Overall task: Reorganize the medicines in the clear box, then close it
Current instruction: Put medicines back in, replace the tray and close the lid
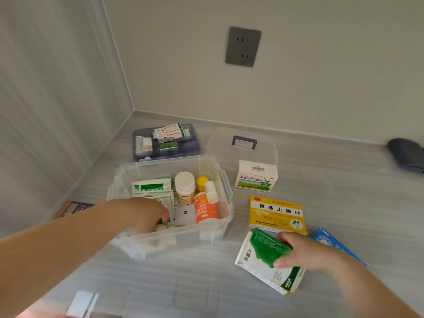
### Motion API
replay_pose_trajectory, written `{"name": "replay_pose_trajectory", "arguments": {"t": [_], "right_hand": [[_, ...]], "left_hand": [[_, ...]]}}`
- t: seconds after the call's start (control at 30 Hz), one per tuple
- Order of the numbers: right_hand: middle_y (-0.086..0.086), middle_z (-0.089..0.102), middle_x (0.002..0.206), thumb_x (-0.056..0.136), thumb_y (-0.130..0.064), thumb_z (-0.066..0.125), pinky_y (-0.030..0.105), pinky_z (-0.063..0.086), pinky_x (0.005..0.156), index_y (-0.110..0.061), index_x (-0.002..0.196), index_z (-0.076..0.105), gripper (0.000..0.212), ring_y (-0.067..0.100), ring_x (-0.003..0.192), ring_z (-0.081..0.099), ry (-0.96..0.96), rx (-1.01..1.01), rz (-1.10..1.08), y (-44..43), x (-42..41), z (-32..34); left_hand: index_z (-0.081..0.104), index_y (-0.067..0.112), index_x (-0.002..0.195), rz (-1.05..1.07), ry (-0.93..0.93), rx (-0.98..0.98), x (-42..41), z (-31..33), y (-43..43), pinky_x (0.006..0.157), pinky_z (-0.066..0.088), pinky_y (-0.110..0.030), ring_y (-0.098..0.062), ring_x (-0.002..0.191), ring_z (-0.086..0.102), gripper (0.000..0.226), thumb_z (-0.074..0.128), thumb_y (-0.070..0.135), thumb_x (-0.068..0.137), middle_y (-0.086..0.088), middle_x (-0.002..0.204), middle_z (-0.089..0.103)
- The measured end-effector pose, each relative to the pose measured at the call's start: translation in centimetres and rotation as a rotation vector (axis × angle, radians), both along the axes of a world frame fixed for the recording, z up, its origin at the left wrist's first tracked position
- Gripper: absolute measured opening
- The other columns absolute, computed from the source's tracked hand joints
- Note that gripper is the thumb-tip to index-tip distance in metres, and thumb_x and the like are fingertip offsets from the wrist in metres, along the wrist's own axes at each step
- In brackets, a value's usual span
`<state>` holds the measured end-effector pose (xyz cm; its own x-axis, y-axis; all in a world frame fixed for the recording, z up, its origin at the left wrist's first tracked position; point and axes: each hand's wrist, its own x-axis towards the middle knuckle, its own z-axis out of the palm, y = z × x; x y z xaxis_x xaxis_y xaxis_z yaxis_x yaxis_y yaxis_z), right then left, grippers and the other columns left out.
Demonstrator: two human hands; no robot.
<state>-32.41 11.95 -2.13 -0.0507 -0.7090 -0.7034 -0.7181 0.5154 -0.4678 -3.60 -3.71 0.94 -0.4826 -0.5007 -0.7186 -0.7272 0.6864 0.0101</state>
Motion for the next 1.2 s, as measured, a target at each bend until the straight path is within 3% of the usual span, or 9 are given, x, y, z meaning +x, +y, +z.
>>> {"name": "replay_pose_trajectory", "arguments": {"t": [0.2,0.37,0.47,0.57,0.67,0.73,0.83,0.97,1.2], "right_hand": [[-0.014,0.066,0.089,0.072,-0.018,0.069,0.011,0.049,0.057,-0.03,0.087,0.052,0.025,-0.004,0.071,0.066,-0.137,-0.036,-0.115,0.0,-0.3,1.8],[-0.005,0.075,0.075,0.062,-0.017,0.077,0.012,0.05,0.057,-0.016,0.09,0.062,0.032,0.007,0.069,0.069,-0.195,-0.146,-0.115,-0.3,-1.3,4.9],[-0.007,0.076,0.074,0.059,-0.02,0.08,0.016,0.053,0.055,-0.013,0.088,0.061,0.035,0.01,0.067,0.07,-0.26,-0.178,-0.052,-1.7,-1.5,8.5],[-0.008,0.076,0.08,0.052,-0.032,0.072,0.02,0.056,0.06,-0.015,0.087,0.062,0.04,0.011,0.073,0.071,-0.266,-0.253,0.044,-4.1,-0.2,11.8],[-0.008,0.074,0.067,0.067,-0.021,0.072,0.014,0.052,0.057,-0.022,0.073,0.063,0.01,0.002,0.064,0.066,-0.212,-0.38,0.106,-7.3,3.3,13.4],[-0.012,0.066,0.061,0.074,-0.017,0.067,0.008,0.044,0.05,-0.027,0.065,0.059,0.016,-0.007,0.054,0.059,-0.073,-0.478,0.209,-9.4,6.2,13.5],[-0.015,0.06,0.075,0.078,-0.025,0.061,0.011,0.04,0.055,-0.029,0.08,0.06,0.005,0.001,0.065,0.055,0.117,-0.521,0.418,-11.8,10.6,12.9],[0.003,0.063,0.106,0.081,-0.024,0.054,0.025,0.043,0.065,-0.021,0.108,0.058,0.027,0.019,0.085,0.054,0.265,-0.455,0.634,-13.4,14.2,9.9],[0.015,0.061,0.112,0.088,-0.02,0.048,0.028,0.039,0.069,-0.008,0.113,0.056,0.029,0.024,0.091,0.054,0.106,-0.115,0.694,-14.9,17.7,3.4]], "left_hand": [[0.047,0.015,0.115,-0.084,0.001,0.03,-0.2,-0.9,-0.4,0.077,0.039,-0.03,-0.028,0.105,0.052,0.033,0.044,0.007,0.083,-0.01,0.12,0.055],[0.043,0.022,0.114,0.005,0.155,0.029,0.2,0.3,-1.5,0.077,0.042,-0.03,-0.021,0.097,0.053,0.044,0.063,0.023,0.074,-0.003,0.114,0.058],[0.042,0.03,0.114,0.019,0.299,-0.143,0.6,1.9,-2.8,0.071,0.041,-0.027,-0.014,0.086,0.05,0.049,0.066,0.03,0.072,0.004,0.11,0.061],[0.037,0.034,0.118,-0.022,0.39,-0.359,1.4,2.6,-3.9,0.076,0.047,-0.032,-0.017,0.094,0.057,0.05,0.063,0.035,0.075,0.006,0.111,0.063],[0.036,0.035,0.12,0.001,0.489,-0.392,2.5,2.7,-4.3,0.079,0.046,-0.03,-0.016,0.1,0.057,0.052,0.062,0.04,0.075,0.007,0.117,0.061],[0.035,0.033,0.123,0.082,0.6,-0.423,3.3,2.7,-4.3,0.079,0.043,-0.028,-0.019,0.101,0.057,0.058,0.064,0.039,0.074,0.005,0.12,0.06],[0.029,0.027,0.132,0.192,0.831,-0.438,4.8,2.2,-4.0,0.079,0.039,-0.027,-0.023,0.103,0.056,0.075,0.07,0.033,0.07,0.004,0.124,0.059],[0.034,0.022,0.131,0.291,0.987,-0.413,6.0,1.3,-3.5,0.09,0.039,-0.034,-0.026,0.108,0.054,0.079,0.077,0.023,0.064,0.0,0.122,0.061],[0.05,0.018,0.119,0.337,1.0,-0.481,5.9,0.2,-3.6,0.087,0.031,-0.027,-0.029,0.105,0.053,0.065,0.078,0.026,0.062,-0.009,0.115,0.063]]}}
